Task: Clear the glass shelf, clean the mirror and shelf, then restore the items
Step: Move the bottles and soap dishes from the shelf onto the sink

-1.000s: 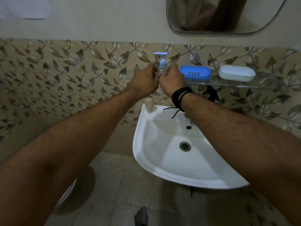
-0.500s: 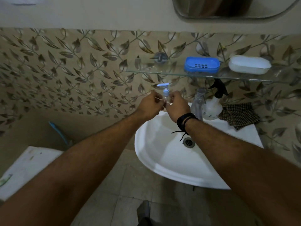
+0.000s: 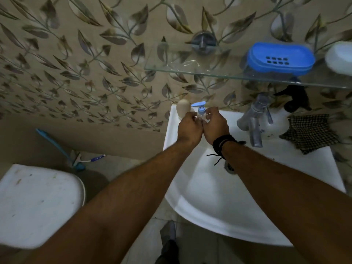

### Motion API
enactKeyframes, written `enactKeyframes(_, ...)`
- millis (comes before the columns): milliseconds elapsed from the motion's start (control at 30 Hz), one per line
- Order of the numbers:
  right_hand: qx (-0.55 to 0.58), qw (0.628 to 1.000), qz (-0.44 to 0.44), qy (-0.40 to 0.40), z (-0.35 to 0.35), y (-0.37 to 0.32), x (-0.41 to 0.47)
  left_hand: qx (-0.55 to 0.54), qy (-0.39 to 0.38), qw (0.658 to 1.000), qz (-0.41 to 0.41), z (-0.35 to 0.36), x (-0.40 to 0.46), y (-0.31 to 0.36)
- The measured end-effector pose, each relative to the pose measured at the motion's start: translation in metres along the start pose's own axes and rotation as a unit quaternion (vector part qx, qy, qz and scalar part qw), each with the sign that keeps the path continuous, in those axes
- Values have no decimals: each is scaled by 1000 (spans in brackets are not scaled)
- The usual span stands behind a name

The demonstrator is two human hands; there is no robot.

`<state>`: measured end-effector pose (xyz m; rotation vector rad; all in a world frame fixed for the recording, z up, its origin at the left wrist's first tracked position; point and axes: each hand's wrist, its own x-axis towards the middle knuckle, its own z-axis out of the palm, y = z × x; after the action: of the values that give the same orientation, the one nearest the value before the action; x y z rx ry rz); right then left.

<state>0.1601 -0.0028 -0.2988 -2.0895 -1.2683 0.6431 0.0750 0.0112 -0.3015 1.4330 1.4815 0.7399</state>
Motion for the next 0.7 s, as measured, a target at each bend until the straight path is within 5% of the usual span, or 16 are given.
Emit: enactKeyframes(700,11,1000,21,-10,16,1,12,57,-10,998,-28,-5,16,-7)
